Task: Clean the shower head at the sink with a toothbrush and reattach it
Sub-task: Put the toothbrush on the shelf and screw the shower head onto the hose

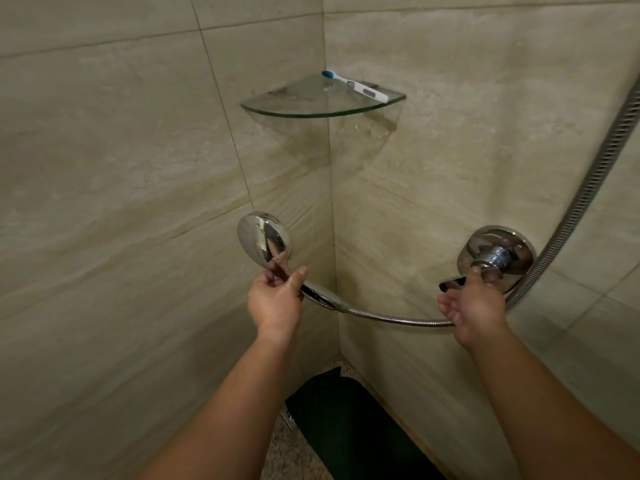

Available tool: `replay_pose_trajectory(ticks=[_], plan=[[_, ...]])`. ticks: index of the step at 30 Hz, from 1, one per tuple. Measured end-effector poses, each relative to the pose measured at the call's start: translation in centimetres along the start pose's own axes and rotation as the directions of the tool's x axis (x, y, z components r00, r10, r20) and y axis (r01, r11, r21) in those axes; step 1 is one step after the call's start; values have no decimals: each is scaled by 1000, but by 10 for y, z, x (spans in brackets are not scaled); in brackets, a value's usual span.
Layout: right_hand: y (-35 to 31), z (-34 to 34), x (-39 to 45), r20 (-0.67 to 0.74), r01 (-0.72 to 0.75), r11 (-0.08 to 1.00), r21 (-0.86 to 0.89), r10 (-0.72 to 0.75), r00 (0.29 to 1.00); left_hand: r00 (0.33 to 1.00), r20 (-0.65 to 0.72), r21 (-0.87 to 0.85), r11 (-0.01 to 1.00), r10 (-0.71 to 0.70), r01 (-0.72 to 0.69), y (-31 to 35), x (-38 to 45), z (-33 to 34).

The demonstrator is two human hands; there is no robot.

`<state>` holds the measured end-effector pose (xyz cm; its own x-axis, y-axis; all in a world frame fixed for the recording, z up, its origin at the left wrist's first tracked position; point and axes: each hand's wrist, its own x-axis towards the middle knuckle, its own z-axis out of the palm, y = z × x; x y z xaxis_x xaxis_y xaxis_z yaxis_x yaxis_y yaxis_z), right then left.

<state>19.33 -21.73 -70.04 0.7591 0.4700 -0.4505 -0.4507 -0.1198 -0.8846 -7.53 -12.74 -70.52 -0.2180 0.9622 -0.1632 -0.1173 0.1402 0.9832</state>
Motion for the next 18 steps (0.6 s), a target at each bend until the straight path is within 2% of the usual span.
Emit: replay_pose_trajectory(ticks=[8,14,18], plan=[[-10,15,4,72,-105,978,179,93,993,1000,4,33,999,18,-18,-5,8,-8],[-3,20,2,71,-103,973,208,90,993,1000,11,39,999,-4,3,-2,9,-13],[-5,16,2,81,-115,979,166,103,991,1000,23,44,999,9,-10,-3,7,-13]])
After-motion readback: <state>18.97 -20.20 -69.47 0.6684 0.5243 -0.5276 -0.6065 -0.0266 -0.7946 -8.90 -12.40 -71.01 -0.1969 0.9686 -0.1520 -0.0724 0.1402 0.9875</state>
